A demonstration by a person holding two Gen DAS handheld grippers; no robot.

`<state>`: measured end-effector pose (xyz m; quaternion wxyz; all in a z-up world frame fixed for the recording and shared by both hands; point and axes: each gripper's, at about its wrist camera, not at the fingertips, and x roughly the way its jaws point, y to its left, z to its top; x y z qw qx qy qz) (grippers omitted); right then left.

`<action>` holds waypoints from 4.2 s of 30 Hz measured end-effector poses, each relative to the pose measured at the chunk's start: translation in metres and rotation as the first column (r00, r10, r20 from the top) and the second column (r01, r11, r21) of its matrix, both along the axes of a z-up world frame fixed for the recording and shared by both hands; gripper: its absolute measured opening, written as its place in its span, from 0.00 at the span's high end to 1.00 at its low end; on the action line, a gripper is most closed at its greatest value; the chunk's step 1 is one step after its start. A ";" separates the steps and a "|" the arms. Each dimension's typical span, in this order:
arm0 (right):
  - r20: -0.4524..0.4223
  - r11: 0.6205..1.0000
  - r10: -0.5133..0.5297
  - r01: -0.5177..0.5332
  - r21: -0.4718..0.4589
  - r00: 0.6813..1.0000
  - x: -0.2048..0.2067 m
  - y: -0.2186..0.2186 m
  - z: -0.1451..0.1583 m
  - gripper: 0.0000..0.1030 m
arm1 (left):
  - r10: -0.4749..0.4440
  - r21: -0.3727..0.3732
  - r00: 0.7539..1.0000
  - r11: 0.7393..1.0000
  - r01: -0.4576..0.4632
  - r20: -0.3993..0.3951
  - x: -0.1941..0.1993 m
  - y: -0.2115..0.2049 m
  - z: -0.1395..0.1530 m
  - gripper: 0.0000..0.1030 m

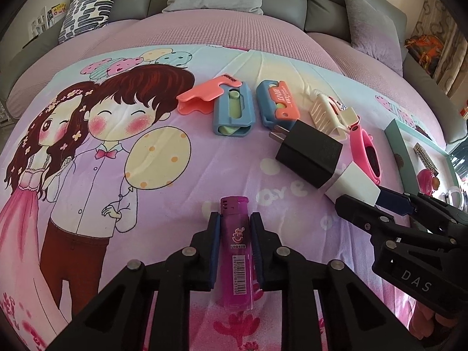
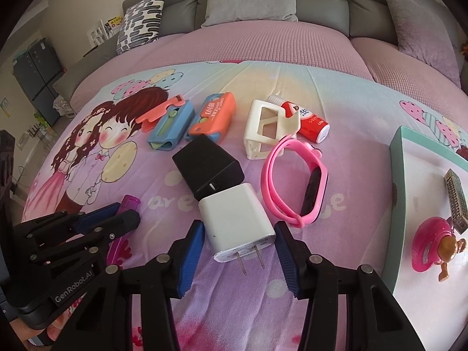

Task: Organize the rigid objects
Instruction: 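Close the left tool on the pink lighter while the right tool grasps the white charger, then carry the pink lighter and white charger over the teal tray with both tools, then open the right tool to drop the charger while the left tool releases the lighter in the tray, then move both open tools back toward the remaining objects on the bed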

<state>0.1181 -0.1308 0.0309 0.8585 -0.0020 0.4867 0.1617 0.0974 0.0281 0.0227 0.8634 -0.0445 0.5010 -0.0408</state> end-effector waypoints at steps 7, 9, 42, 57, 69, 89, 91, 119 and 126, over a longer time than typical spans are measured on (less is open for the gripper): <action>0.026 0.999 -0.009 0.008 0.031 1.000 -0.002 -0.005 0.009 0.51 | 0.000 -0.008 1.000 1.000 0.000 0.024 -0.002 0.000 0.009 0.80; 0.030 1.000 -0.009 0.008 0.029 1.000 -0.002 -0.005 0.010 0.51 | 0.004 -0.009 0.999 1.000 -0.003 0.034 -0.003 0.001 0.013 0.80; 0.263 0.968 -0.252 0.238 0.084 0.931 -0.034 -0.104 0.097 0.52 | -0.199 0.034 0.965 0.980 0.196 0.173 0.009 -0.096 0.095 0.80; 0.239 0.860 -0.504 0.508 0.049 0.830 -0.056 -0.214 0.095 0.52 | -0.360 0.029 0.916 0.932 0.360 0.178 0.008 -0.195 0.112 0.80; 0.180 0.796 -0.596 0.606 0.000 0.783 -0.063 -0.258 0.078 0.52 | -0.468 0.016 0.880 0.883 0.469 0.081 -0.004 -0.256 0.072 0.80; 0.082 0.824 -0.560 0.564 -0.048 0.824 -0.053 -0.261 0.043 0.52 | -0.454 0.051 0.890 0.889 0.455 -0.030 -0.007 -0.279 0.024 0.80; 0.076 0.827 -0.556 0.560 -0.048 0.828 -0.053 -0.260 0.042 0.52 | -0.454 0.054 0.891 0.889 0.455 -0.031 -0.006 -0.280 0.024 0.80; 0.117 0.834 -0.546 0.551 -0.010 0.829 -0.056 -0.253 0.057 0.52 | -0.414 0.051 0.910 0.909 0.413 0.014 -0.009 -0.258 0.045 0.63; 0.115 0.835 -0.546 0.551 -0.006 0.830 -0.054 -0.251 0.057 0.52 | -0.337 0.063 0.941 0.940 0.335 0.040 -0.004 -0.231 0.053 0.53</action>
